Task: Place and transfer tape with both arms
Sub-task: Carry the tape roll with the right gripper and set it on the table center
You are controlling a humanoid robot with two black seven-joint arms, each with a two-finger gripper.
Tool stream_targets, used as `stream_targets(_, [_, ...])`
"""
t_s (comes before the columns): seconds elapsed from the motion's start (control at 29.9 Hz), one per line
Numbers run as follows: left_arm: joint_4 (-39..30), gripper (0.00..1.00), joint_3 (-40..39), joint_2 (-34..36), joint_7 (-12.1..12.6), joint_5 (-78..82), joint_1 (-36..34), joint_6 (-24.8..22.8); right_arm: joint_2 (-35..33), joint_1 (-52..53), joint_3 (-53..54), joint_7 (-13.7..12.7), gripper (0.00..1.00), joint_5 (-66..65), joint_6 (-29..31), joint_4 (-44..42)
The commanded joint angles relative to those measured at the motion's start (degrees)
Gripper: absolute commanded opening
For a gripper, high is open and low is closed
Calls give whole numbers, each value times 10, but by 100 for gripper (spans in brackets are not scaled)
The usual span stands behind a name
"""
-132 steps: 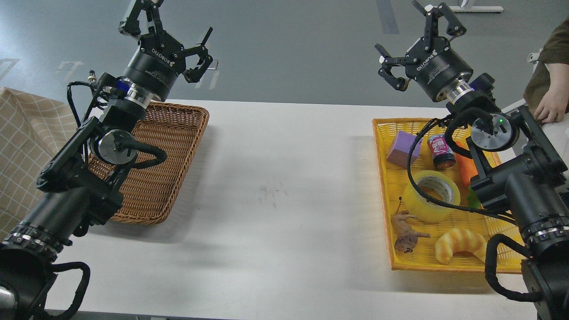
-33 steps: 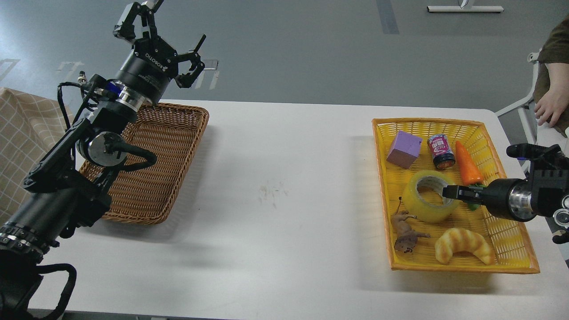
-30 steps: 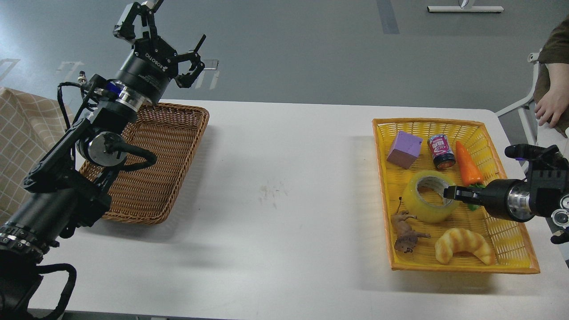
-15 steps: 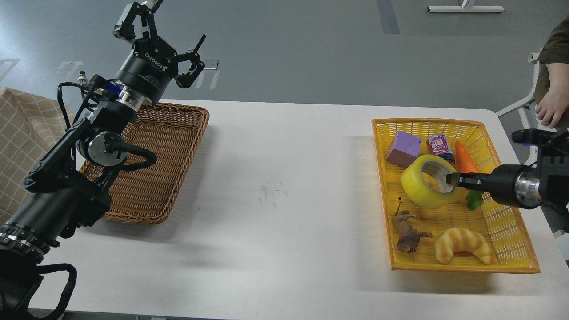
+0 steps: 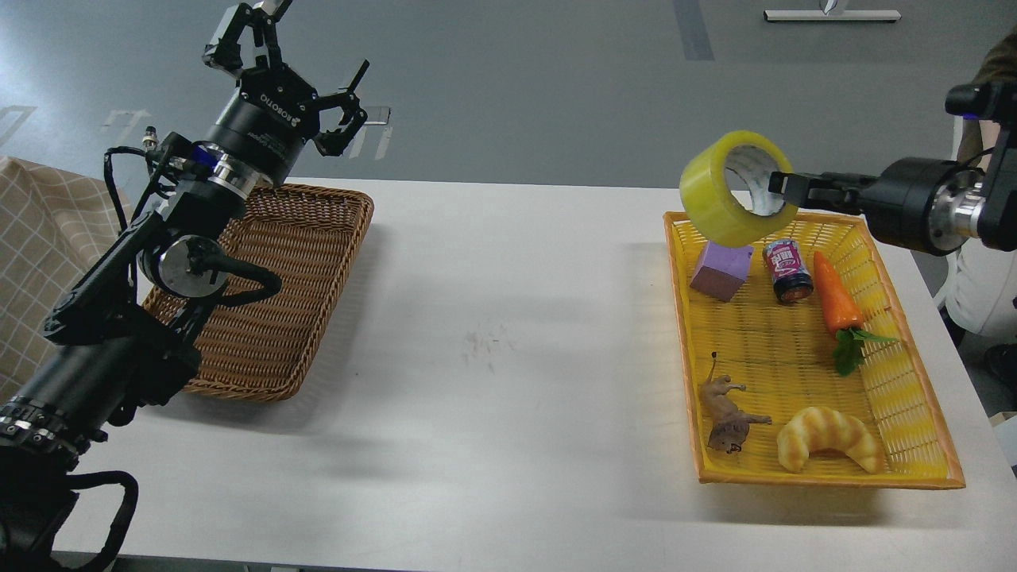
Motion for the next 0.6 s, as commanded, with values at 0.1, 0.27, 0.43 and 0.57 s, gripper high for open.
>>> stream_targets(0.1, [0,98,0,-1,0,0,0,0,92,86,-96,-2,0,-4,0,-56])
stream_targets(0.27, [0,98,0,-3,1,0,-1,1,174,160,-204,-2,0,-4,0,-114])
stream_targets(0.43, [0,98,0,-4,1,0,-1,1,250,192,-269,-2,0,-5,0,-158])
stream_targets(0.57, [0,98,0,-4,1,0,-1,0,299,192,-292,-2,0,-14,0,-185])
